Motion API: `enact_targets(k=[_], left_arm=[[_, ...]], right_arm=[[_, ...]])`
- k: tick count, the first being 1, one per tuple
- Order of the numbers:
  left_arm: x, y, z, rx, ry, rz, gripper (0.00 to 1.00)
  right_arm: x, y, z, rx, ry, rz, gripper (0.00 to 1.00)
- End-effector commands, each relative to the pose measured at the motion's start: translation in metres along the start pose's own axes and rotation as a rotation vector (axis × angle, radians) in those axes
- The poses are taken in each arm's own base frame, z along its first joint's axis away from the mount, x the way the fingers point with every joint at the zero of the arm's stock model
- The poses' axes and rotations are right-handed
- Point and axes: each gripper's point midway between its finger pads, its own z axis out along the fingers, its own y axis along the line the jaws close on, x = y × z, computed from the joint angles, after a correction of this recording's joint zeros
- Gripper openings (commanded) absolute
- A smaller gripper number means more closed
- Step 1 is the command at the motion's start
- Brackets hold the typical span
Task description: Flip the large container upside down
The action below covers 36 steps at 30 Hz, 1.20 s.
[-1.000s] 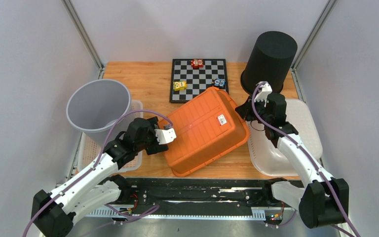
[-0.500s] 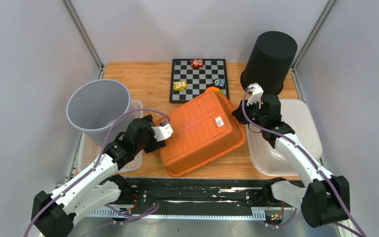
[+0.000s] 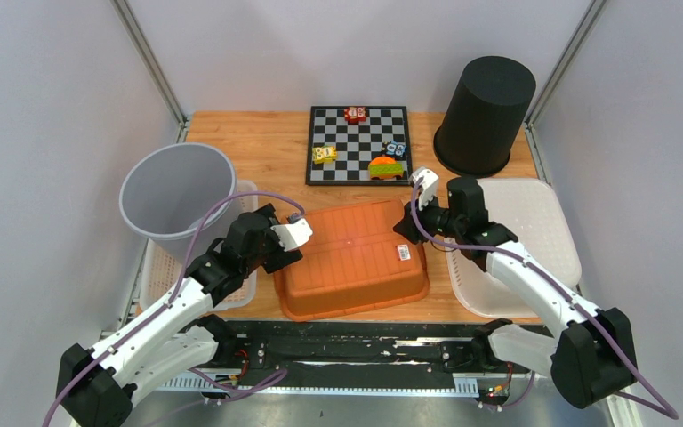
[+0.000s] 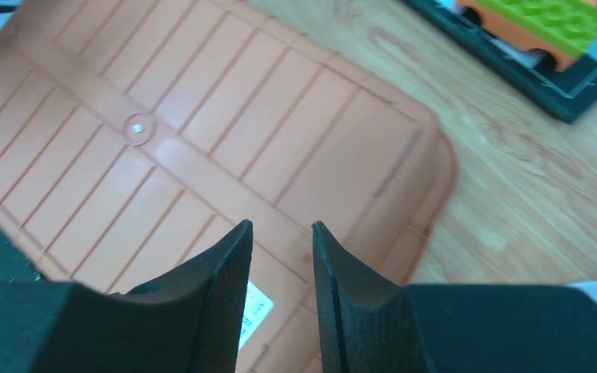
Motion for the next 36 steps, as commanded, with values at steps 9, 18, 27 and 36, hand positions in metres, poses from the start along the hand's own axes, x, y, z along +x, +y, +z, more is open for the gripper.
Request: enact_targets(k=[9,18,27,36], left_arm=[[-0.045,0.011,-0.010,0.045,-0.138,0.013,1.00],[-0.078,0.010,-0.058,0.231,-0.192,0.091,1.00],[-0.060,-0.014,-0.130,0.426,-0.195,0.227,1.00],[-0.002,-0.049,-0.138,0.540,-0.033,0.237,1.00]], right_arm=[[-0.003,0.023,-0.006,-0.107,0.014,-0.061,0.46],[-0.021,0.030,-0.024,-0.113,-0.063,-0.188,0.63],[-0.021,0.038,-0.027,-0.155,-0.076,-0.220,0.67],[-0.020,0.043,-0.029,-0.183,-0.085,-0.247,0.68]])
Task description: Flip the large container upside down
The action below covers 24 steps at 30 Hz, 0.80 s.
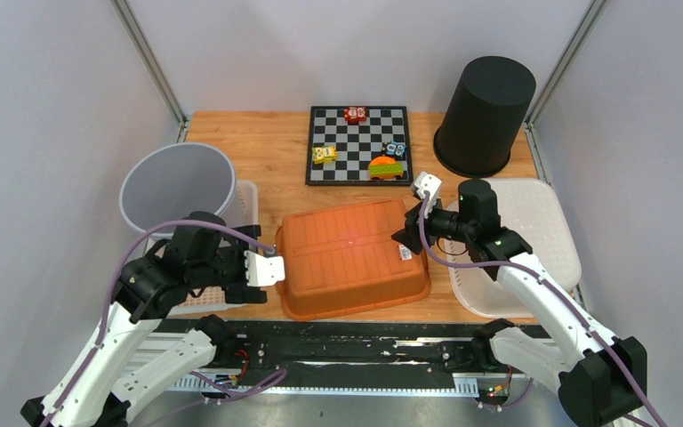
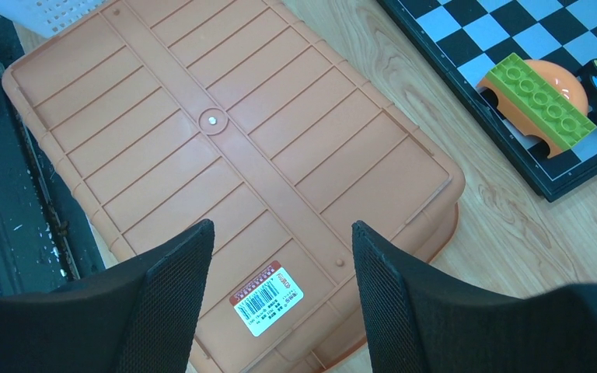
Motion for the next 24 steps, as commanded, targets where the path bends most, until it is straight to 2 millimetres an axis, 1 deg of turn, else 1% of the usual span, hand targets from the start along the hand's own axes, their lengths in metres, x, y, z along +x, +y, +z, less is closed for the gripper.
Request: enact_targets(k=[1,4,11,14,20,22,24], left_arm=[[0.042,-0.037,0.014,0.120,0.143,-0.043,1.00],[0.060,-0.041,0.032,0.108,0.196,-0.088,1.00],[0.075,-0.010,0.064,-0.081,0.253,-0.218,1.00],[0.082,0.002,0.072,-0.134,0.307,-0.276,1.00],[0.096,0.014,0.082,-0.198,0.407,-0.362,1.00],[0.104,0.017,0.083,-0.230,0.452,-0.375,0.98],[0.112,0.018,0.084,-0.255,0.488,-0.383,0.93]], right_arm=[[-0.003,0.013,-0.001,-0.057,-0.014,-0.038,0.68],[-0.001,0.014,0.000,-0.067,-0.014,-0.043,0.68],[0.005,0.013,0.002,-0.071,-0.001,-0.048,0.69],[0.006,0.013,0.003,-0.070,0.001,-0.051,0.69],[0.007,0.014,0.002,-0.073,-0.001,-0.058,0.69],[0.006,0.014,0.002,-0.073,-0.005,-0.062,0.69],[0.005,0.014,0.001,-0.073,-0.008,-0.063,0.69]])
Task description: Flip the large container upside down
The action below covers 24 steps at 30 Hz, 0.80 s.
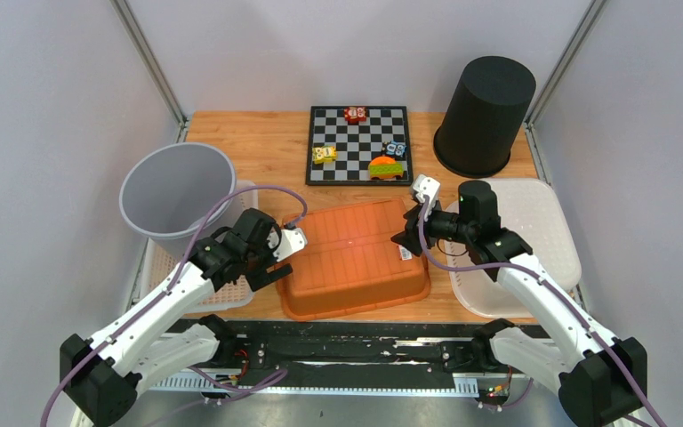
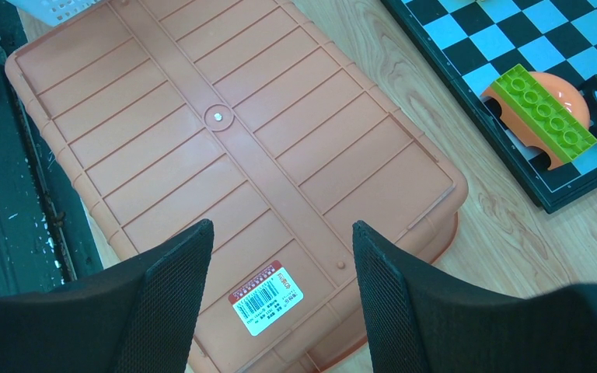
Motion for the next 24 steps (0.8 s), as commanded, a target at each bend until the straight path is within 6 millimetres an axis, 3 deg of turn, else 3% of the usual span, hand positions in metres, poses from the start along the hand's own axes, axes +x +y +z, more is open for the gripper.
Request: enact_targets(k=[1,15,20,24], left_arm=[[0.008,0.015,0.009,-0.114,0.053,-0.075,0.90],[0.031,0.017,0.024,-0.144,0.168,-0.052,0.41],[0.036,0.021,0.029,-0.148,0.186,-0.057,0.41],[0.040,0.024,0.038,-0.150,0.198,-0.063,0.64]], right_arm=[[0.005,0.011,0.001,-0.046,-0.002,-0.020,0.69],[0.001,0.015,-0.001,-0.058,-0.019,-0.027,0.69],[0.000,0.016,-0.002,-0.060,-0.023,-0.028,0.69],[-0.001,0.017,-0.002,-0.062,-0.027,-0.032,0.69]])
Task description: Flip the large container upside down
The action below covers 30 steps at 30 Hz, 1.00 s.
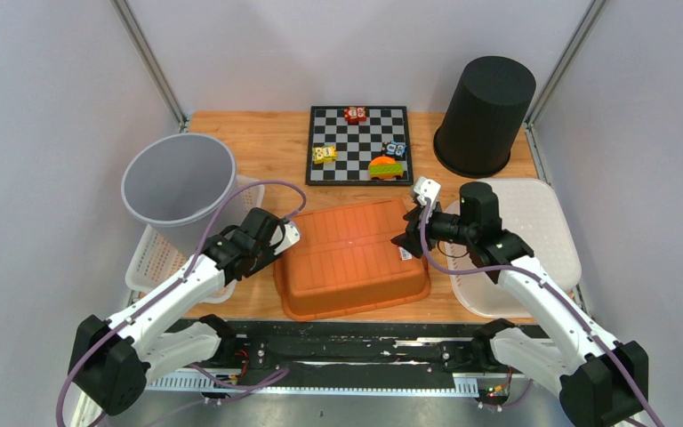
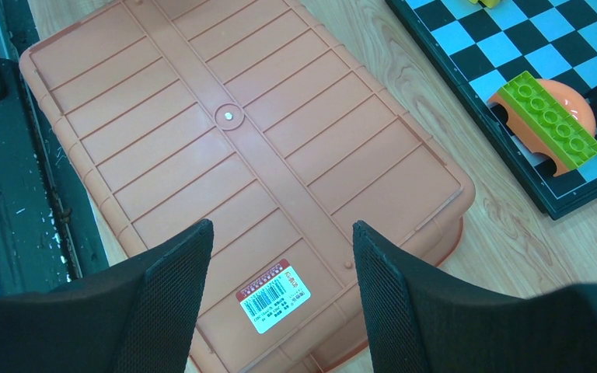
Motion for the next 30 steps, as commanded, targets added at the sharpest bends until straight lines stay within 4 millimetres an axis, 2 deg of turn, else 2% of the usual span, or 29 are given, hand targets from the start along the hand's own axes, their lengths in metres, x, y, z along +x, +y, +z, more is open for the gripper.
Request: enact_targets(k=[1,11,15,19,25,30], left_arm=[[0.007,-0.007,0.015,0.028,0.023,0.018,0.65],[0.020,-0.009,0.039,0.019,0.076,0.014,0.35],[0.022,-0.009,0.042,0.019,0.082,0.004,0.19],[0.021,-0.004,0.041,-0.001,0.076,-0.010,0.08],[0.018,0.005,0.038,-0.041,0.067,-0.040,0.00],[0.016,0.025,0.035,-0.109,0.060,-0.096,0.00]], right_arm=[[0.000,0.011,0.000,-0.043,-0.015,-0.020,0.69],[-0.001,0.012,-0.001,-0.041,-0.018,-0.023,0.69],[-0.002,0.012,-0.001,-0.042,-0.021,-0.025,0.69],[-0.002,0.012,-0.002,-0.041,-0.021,-0.025,0.69],[-0.003,0.013,-0.002,-0.044,-0.024,-0.027,0.69],[-0.003,0.013,-0.003,-0.043,-0.026,-0.028,0.69]])
